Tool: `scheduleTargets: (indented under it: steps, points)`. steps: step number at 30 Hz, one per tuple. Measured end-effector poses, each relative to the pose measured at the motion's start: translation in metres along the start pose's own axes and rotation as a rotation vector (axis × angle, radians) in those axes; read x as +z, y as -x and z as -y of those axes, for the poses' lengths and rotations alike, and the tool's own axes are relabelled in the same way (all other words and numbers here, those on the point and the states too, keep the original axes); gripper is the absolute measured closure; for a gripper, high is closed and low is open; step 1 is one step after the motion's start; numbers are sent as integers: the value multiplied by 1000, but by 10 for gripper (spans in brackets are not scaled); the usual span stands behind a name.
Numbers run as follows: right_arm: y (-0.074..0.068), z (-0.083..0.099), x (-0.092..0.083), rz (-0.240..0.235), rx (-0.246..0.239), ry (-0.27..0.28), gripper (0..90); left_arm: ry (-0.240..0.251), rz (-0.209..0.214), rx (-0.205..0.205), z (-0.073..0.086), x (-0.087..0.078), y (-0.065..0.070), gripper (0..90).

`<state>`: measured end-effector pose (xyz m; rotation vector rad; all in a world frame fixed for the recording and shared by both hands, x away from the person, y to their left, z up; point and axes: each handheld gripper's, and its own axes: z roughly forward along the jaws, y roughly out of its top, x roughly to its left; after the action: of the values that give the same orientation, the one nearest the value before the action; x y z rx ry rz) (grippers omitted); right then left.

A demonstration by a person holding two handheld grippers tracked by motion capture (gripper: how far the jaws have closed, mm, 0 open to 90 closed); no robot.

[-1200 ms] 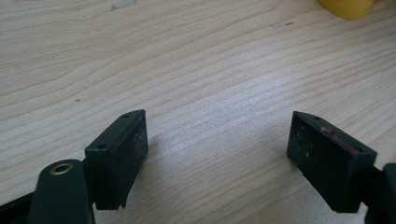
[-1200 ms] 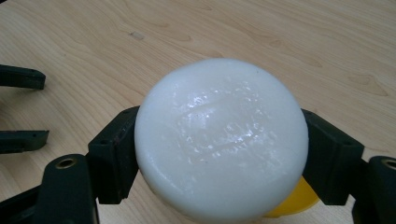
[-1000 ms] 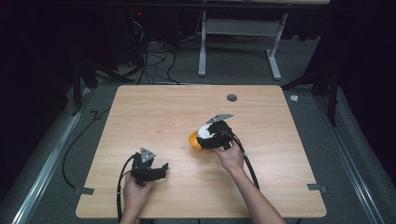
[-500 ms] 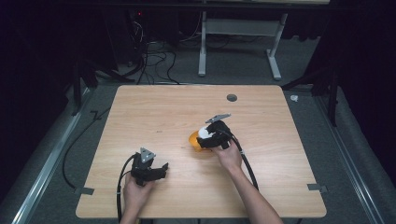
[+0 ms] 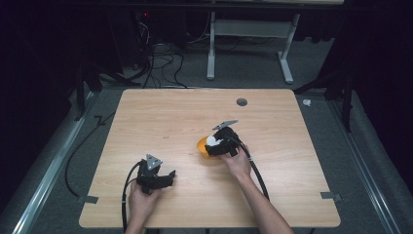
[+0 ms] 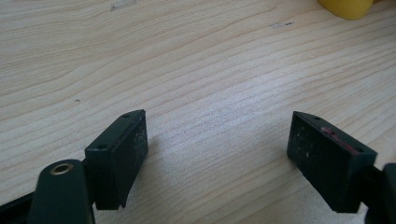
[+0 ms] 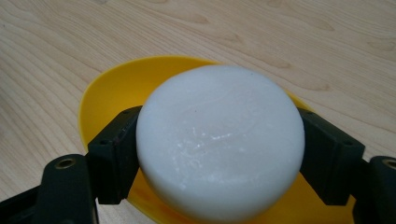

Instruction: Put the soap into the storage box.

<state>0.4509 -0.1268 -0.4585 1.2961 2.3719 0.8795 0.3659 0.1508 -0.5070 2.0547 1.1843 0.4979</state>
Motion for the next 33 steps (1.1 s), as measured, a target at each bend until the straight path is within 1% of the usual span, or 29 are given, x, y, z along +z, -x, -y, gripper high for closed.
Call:
scheduleTargets:
  steps: [4,12,15,16,17,19,23,26,33]
  points:
    - [-1,2,1,-2,1,-1,236,0,0,0,0,0,0,208]
    - [1,2,-4,-14,10,30,233,0,0,0,0,0,0,207]
    - [1,1,-7,-19,11,44,229,0,0,0,0,0,0,207]
    - [1,1,-9,-20,20,48,231,0,-1,1,0,0,0,207]
    - [1,1,-10,-19,9,51,233,0,-1,1,0,0,0,207]
    - [2,1,-14,-24,15,67,236,0,0,1,0,0,0,208]
    - [3,0,-17,-27,12,82,236,0,-1,1,0,0,0,207]
    - [4,1,-19,-28,20,87,236,0,-1,1,0,0,0,207]
    - [8,2,-28,-37,32,120,244,0,-1,0,0,0,0,208]
